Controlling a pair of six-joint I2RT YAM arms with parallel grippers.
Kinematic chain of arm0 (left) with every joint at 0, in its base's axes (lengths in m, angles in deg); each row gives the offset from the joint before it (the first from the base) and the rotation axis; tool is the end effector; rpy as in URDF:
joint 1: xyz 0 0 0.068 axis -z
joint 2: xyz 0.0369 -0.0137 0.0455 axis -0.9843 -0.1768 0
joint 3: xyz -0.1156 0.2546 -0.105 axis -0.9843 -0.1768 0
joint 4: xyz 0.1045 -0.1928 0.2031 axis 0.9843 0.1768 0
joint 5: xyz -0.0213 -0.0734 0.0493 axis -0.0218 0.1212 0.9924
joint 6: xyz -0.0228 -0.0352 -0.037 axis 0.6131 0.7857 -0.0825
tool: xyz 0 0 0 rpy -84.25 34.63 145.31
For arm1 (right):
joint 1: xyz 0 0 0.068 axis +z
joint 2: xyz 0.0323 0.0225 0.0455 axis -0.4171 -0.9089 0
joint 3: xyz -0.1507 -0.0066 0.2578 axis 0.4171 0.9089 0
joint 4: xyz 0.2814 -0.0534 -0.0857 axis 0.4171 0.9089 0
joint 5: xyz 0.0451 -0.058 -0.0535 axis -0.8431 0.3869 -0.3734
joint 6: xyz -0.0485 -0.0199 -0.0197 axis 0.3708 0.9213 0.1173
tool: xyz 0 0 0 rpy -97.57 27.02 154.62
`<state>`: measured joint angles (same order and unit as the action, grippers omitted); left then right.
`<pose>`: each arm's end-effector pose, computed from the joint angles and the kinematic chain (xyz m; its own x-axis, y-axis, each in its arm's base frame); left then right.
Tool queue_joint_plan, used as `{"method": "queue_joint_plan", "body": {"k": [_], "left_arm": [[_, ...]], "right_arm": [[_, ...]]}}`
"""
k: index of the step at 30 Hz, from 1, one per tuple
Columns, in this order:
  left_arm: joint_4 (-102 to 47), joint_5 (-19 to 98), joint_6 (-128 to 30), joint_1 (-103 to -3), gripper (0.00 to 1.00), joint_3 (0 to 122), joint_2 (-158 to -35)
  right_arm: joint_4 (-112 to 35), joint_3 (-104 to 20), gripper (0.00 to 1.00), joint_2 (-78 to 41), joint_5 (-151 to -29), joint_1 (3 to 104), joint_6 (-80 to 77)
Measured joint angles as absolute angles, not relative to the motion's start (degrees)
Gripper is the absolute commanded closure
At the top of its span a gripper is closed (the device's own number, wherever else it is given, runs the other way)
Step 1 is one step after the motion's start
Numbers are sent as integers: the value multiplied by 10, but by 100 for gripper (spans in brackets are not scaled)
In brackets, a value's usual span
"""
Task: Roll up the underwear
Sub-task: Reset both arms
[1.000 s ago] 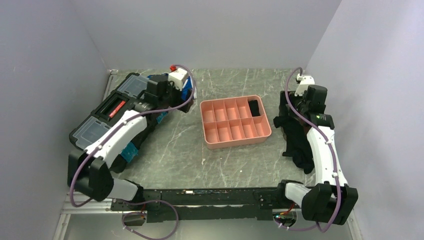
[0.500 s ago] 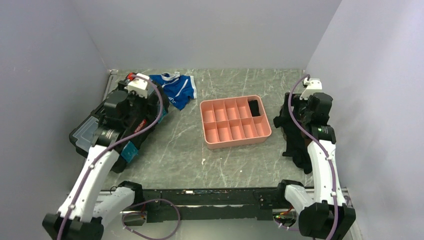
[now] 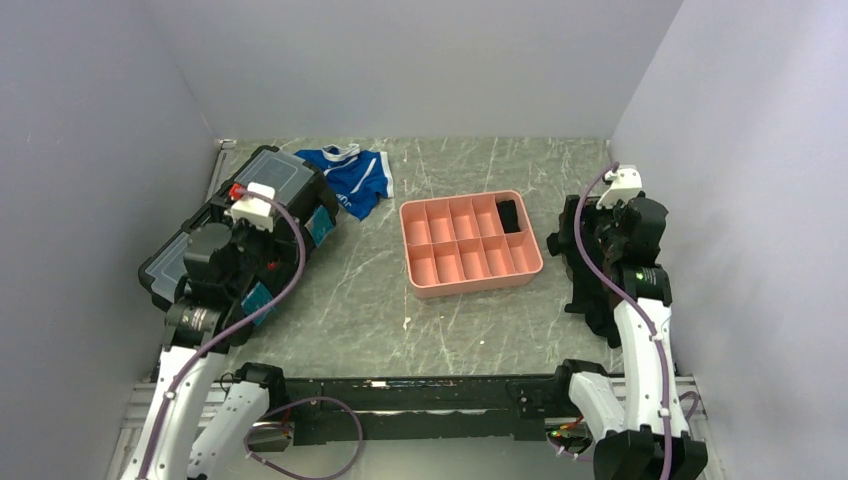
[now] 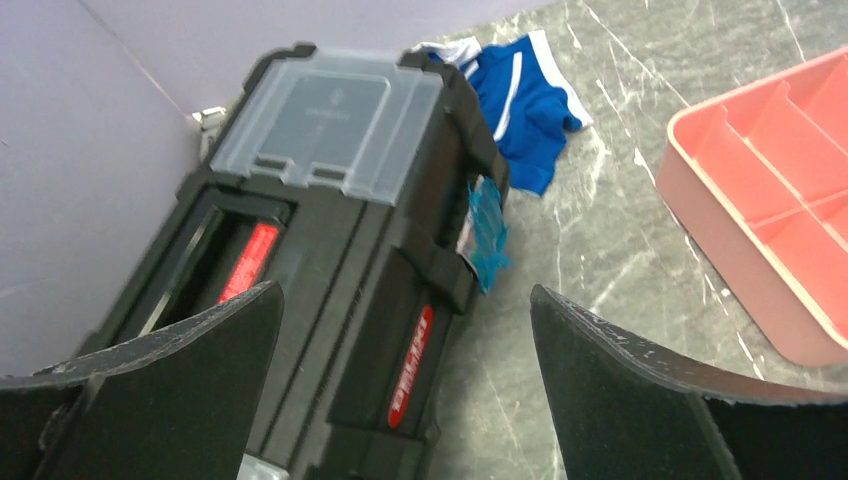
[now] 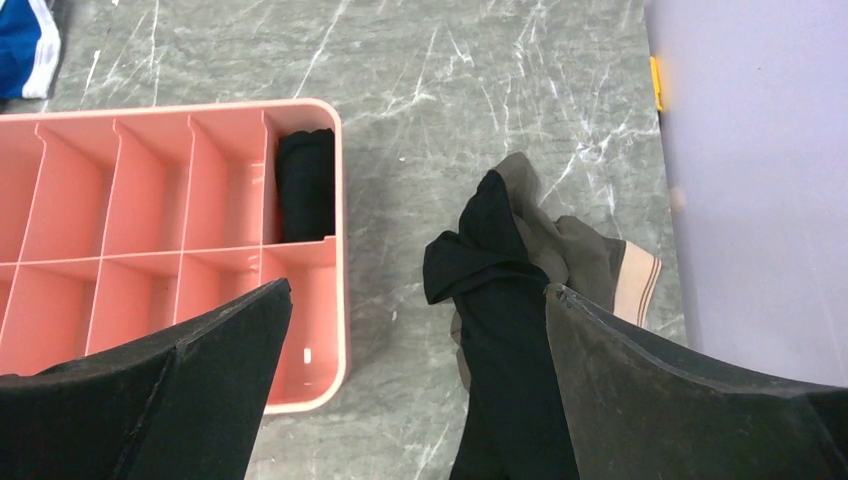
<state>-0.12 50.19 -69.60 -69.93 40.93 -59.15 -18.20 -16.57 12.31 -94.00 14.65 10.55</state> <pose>0.1605 -0.0265 0.3986 -0.1649 0.1892 -0.9680 0.1615 0.9734 0.1627 0.2210 -0.0313 0.3559 -0.3504 -0.0322 -0.9361 -0.0426 0.9989 -0.0184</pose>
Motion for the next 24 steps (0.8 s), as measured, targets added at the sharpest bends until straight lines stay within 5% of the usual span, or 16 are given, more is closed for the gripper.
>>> {"method": "queue_joint_plan", "body": {"k": [7, 24], "left_arm": [[-41, 473, -665, -734, 1, 275, -474], [-83, 427, -659, -773, 1, 233, -461]], "right_arm": [[-187, -138, 0, 190, -945, 140, 120], [-203, -127, 0, 231, -986, 109, 125]]}}
